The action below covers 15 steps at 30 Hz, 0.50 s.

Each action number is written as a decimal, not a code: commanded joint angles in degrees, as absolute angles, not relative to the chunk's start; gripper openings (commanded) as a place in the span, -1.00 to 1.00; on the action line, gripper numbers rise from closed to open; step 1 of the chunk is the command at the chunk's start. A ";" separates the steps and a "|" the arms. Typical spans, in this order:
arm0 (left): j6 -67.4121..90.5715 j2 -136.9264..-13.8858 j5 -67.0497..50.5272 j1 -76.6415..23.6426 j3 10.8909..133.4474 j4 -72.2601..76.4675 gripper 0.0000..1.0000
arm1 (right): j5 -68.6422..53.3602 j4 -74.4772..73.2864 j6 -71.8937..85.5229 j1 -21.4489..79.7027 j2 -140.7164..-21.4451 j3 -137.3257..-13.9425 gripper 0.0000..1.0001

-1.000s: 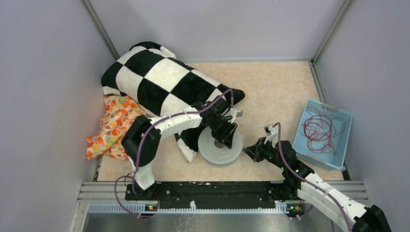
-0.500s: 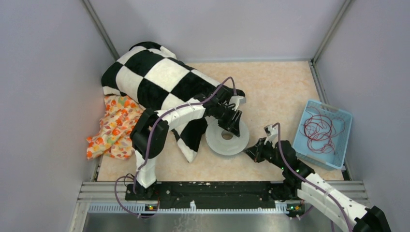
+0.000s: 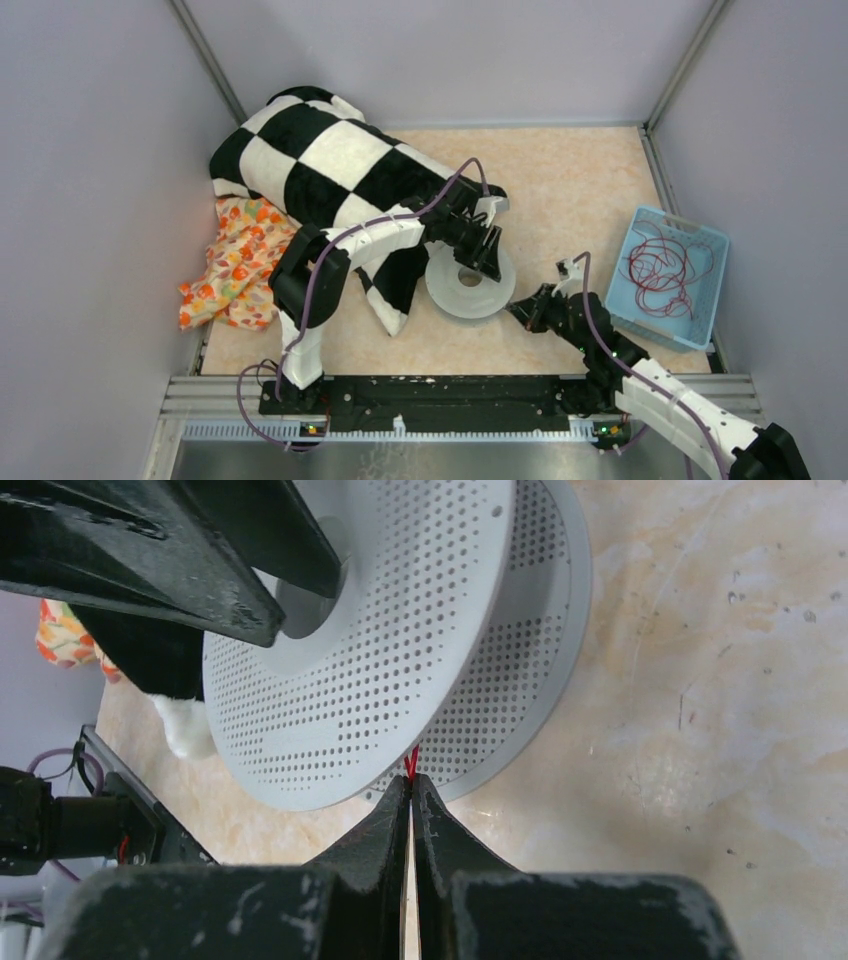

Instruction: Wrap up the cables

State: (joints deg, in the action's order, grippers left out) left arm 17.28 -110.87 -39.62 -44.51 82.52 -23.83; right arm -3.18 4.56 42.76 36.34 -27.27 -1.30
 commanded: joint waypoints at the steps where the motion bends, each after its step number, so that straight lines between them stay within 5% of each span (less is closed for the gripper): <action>1: 18.52 -110.38 -39.39 -44.52 82.05 -21.26 -0.03 | 2.25 3.40 49.31 38.41 -29.08 -6.03 -1.00; 15: 18.45 -111.39 -34.95 -40.52 82.61 -22.37 -0.02 | 18.86 2.00 54.47 48.39 -44.07 -13.99 -1.00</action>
